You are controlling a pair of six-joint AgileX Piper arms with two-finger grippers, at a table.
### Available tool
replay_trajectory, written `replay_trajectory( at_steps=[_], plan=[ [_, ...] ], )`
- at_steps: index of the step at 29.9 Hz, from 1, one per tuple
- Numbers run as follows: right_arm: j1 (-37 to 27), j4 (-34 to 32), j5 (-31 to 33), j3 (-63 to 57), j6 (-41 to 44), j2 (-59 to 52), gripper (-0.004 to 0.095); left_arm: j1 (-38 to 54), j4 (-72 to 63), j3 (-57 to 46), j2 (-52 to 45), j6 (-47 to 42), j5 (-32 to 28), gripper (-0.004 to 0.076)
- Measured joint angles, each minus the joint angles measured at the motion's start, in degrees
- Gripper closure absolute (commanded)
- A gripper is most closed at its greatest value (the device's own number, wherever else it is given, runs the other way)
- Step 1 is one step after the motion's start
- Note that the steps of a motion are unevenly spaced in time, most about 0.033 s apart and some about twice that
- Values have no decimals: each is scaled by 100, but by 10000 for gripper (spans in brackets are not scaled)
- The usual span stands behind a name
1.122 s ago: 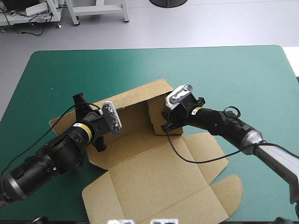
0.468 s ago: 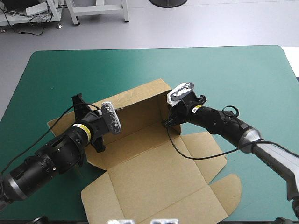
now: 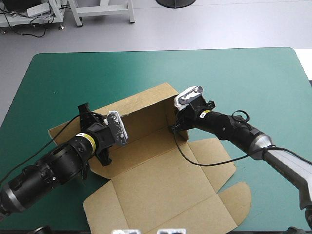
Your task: Fold the box
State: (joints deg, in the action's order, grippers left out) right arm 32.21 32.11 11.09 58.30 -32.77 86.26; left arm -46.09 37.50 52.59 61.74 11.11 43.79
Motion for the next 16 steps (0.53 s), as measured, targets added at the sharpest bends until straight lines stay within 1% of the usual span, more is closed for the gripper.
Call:
replay_trajectory(
  at_steps=[3, 8, 11, 12, 14, 16],
  plan=[
    [5, 0, 19, 0, 41, 0, 922, -152, -18, 8, -131, 20, 75, 344],
    [5, 0, 28, 0, 111, 0, 921, -532, -59, 348, -291, -31, 507, 348],
    [5, 0, 45, 5, 160, 6, 922, -807, -148, 631, -337, -207, 847, 380],
    [5, 0, 45, 14, 201, 11, 922, -886, -181, 708, -345, -256, 951, 419],
    [5, -5, 68, 24, 252, 11, 922, -1069, -371, 882, -354, -322, 1238, 522],
    [5, -16, 95, 43, 292, 16, 921, -1211, -579, 1009, -353, -368, 1529, 686]
  ],
)
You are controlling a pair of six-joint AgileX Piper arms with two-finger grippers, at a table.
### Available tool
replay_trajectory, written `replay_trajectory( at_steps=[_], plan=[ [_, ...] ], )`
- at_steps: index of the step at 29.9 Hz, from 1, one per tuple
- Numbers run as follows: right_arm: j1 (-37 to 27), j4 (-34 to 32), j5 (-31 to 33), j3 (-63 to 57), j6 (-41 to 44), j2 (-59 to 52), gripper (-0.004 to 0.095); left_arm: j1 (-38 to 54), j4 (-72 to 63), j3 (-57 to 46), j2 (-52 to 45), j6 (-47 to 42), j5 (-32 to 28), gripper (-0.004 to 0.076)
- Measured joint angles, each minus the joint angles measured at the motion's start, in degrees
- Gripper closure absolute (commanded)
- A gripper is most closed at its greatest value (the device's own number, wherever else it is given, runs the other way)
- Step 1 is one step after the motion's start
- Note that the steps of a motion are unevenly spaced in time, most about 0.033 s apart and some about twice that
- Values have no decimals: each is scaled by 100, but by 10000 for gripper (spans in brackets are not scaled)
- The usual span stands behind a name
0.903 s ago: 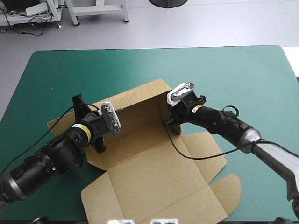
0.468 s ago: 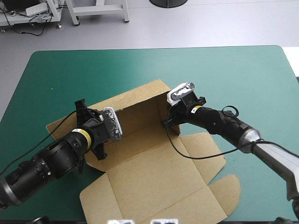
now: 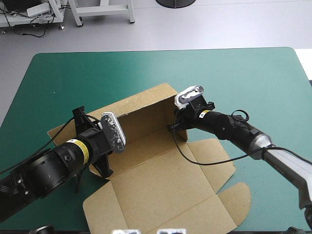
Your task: Fold the box
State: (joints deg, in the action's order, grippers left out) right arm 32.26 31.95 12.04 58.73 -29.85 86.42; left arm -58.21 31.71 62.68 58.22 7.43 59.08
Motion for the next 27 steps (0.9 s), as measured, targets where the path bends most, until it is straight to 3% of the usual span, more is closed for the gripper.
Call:
replay_trajectory(
  at_steps=[1, 10, 15, 19, 27],
  plan=[
    [0, -20, 35, 15, 19, 0, 921, -50, -117, 46, 0, -24, 141, 728],
    [-21, -157, 271, 101, 309, 7, 921, -105, -888, 976, 75, -522, 1189, 729],
    [-250, -304, 784, 282, 623, 7, 921, 297, -848, 1612, 312, -821, 1238, 729],
    [-490, -685, 1531, 527, 1097, 14, 922, 1270, -775, 1950, 525, -860, 1238, 729],
    [-578, -1787, 2937, 1200, 2042, 44, 922, 4316, -1647, 2100, 803, -367, 1204, 729]
  ],
)
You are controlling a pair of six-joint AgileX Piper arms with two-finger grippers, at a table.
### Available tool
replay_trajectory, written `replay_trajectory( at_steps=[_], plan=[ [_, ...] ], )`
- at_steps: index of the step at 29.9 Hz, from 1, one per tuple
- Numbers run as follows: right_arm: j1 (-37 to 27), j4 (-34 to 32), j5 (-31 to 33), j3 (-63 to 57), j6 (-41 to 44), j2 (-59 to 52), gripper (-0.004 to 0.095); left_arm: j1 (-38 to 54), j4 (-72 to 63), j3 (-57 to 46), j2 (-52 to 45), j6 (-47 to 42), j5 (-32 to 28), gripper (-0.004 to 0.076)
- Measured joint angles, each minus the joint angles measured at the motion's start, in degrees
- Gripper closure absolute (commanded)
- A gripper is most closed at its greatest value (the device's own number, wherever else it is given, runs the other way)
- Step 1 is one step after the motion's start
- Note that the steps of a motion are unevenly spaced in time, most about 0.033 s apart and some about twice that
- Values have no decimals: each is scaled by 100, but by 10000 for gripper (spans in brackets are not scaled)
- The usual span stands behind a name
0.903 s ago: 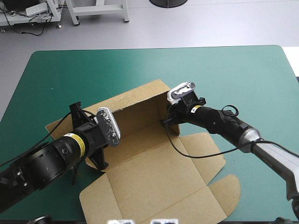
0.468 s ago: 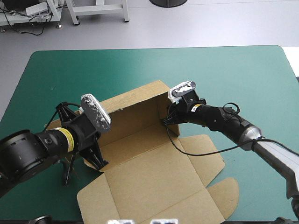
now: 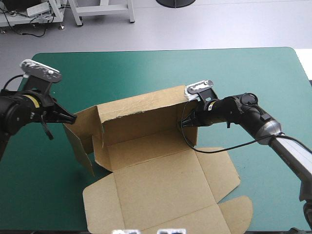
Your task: Fold the box
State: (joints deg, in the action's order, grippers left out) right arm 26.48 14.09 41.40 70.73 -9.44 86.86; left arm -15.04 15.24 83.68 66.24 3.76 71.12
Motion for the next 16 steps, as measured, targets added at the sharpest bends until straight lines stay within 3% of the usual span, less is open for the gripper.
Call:
replay_trajectory(
  at_steps=[6, 16],
  plan=[
    [-11, -500, 1177, 729, 362, 24, 924, 1579, -946, 19, 184, 366, -342, 729],
    [-30, -1295, 2859, 1993, 944, 82, 932, 1942, -1262, 19, 973, 499, -555, 729]
  ],
)
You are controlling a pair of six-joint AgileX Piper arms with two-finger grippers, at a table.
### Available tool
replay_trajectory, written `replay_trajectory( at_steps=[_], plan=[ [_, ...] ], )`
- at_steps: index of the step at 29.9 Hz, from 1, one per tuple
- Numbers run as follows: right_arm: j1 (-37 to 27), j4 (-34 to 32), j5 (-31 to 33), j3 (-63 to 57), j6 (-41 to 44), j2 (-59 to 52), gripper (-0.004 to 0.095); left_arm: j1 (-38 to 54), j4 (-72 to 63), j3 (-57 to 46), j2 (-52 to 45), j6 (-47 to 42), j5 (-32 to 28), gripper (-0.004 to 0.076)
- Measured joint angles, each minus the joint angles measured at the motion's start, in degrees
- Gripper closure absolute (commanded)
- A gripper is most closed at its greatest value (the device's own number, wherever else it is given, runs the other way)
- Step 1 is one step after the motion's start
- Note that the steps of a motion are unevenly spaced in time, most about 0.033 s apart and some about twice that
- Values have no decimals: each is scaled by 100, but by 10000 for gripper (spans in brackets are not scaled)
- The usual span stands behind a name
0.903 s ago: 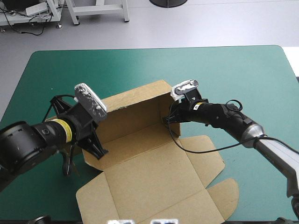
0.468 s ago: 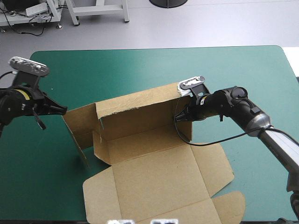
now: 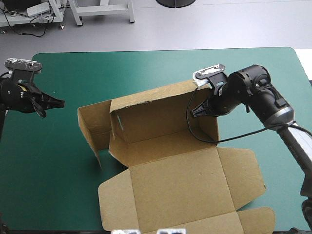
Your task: Fold the box
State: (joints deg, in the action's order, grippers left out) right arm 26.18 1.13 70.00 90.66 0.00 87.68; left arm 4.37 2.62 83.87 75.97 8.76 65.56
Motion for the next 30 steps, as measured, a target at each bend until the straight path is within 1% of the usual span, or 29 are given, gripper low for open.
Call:
replay_trajectory(
  at_steps=[2, 6, 12, 15, 17, 19, 22, 24, 27, 29, 30],
  plan=[
    [0, -6, 103, 157, 0, 73, 932, 61, -93, 0, 116, 0, -48, 729],
    [0, 65, 117, 237, 0, 329, 932, 224, -262, 0, 259, 21, -111, 729],
    [-8, 271, 46, 249, -39, 1084, 932, 270, -324, 0, 266, 100, -169, 729],
    [-19, 289, -257, 346, -87, 1256, 931, 270, -412, 0, 266, 132, -187, 729],
    [-19, 271, -577, 363, -132, 1352, 931, 270, -507, 0, 266, 147, -192, 729],
    [-19, 269, -957, 363, -162, 1449, 910, 270, -574, 0, 266, 168, -204, 729],
    [-19, 269, -1283, 351, -180, 1534, 795, 270, -663, 0, 266, 209, -211, 729],
    [-19, 269, -1410, 339, -185, 1571, 658, 270, -722, 0, 266, 258, -211, 729],
    [-19, 269, -1440, 339, -232, 1590, 421, 270, -734, 0, 266, 294, -211, 729],
    [-19, 274, -1399, 355, -253, 1592, 314, 270, -734, 0, 266, 302, -211, 729],
    [-19, 274, -1366, 379, -253, 1597, 293, 270, -741, 0, 266, 302, -211, 729]
  ],
)
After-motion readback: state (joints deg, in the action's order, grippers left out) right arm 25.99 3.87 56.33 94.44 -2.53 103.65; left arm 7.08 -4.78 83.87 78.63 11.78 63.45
